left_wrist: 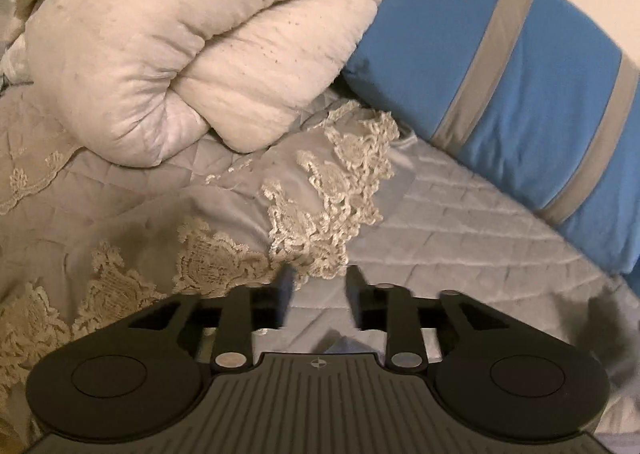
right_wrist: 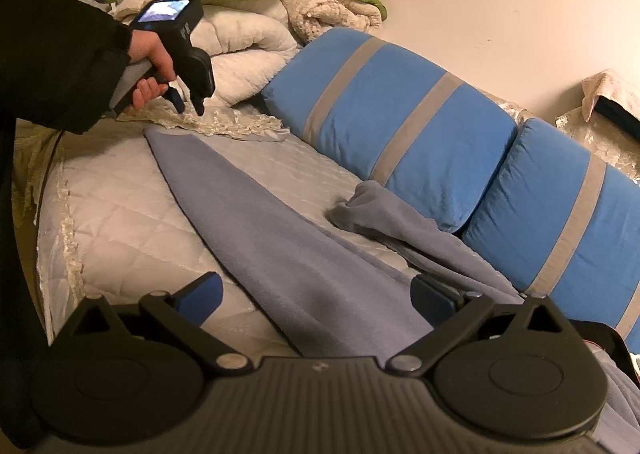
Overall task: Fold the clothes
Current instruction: 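Move the open left tool over the bed toward the grey leg end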
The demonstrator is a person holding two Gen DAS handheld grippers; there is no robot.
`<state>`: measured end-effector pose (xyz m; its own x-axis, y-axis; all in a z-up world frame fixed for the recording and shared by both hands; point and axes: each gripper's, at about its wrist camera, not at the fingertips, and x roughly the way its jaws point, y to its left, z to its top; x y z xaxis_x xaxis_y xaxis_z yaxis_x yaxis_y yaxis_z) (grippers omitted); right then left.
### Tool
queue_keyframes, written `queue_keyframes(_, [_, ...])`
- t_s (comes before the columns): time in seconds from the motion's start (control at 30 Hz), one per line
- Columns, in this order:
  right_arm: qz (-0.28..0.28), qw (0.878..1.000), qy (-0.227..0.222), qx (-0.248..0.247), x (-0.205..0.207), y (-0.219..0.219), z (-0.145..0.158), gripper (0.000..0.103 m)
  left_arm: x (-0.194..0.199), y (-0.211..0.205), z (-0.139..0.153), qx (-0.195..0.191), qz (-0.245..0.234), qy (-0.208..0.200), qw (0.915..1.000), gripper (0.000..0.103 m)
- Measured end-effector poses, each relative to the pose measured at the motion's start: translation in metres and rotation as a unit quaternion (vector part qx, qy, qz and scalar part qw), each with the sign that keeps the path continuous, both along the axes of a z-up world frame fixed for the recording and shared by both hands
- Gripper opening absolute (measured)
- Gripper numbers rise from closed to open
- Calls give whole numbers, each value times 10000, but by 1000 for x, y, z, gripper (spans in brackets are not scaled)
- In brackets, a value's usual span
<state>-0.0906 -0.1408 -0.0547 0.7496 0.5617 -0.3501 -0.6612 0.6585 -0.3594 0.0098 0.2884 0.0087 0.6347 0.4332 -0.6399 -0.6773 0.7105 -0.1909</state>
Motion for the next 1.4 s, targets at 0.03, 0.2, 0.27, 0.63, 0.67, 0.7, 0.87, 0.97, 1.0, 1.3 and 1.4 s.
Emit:
queue_keyframes(0.03, [-8, 10000, -9, -9, 0, 0, 0, 103, -1, -1, 1, -3, -21, -73, 10000, 40])
queue_keyframes(0.2, [-316, 9994, -27, 109, 5, -5, 2, 103, 5, -17, 8, -258, -483, -254, 9982, 43])
queue_keyframes(0.27, [-449, 9989, -33, 162, 8, -7, 3, 103, 9, -27, 9, -319, -641, -260, 9971, 43])
queue_keyframes(0.63, [-1488, 9877, 445, 156, 42, -16, -4, 103, 30, -113, 16, -163, -2406, -233, 9702, 43])
queue_keyframes(0.67, [-1565, 9862, 534, 56, 45, -15, -6, 103, 31, -118, 17, -176, -2538, -235, 9668, 43])
queue_keyframes(0.7, [-1603, 9847, 675, -64, 48, -14, -8, 103, 32, -122, 18, -158, -2614, -257, 9648, 43])
queue_keyframes(0.87, [-1889, 9684, 1626, -66, 63, -22, -11, 103, 40, -133, 20, -177, -2647, -228, 9639, 43])
queue_keyframes(0.97, [-1966, 9579, 2082, 196, 70, -31, -9, 103, 49, -139, 18, -273, -2647, -167, 9638, 43])
queue_keyframes(1.0, [-1949, 9576, 2109, 248, 71, -33, -9, 103, 52, -142, 17, -276, -2651, -141, 9637, 43])
queue_keyframes(1.3, [-1663, 9751, 1449, 247, 62, -30, -6, 103, 89, -187, 10, 4, -2983, 344, 9539, 43])
queue_keyframes(1.4, [-1672, 9750, 1430, 316, 67, -32, -5, 103, 98, -196, 11, 106, -3060, 340, 9514, 43])
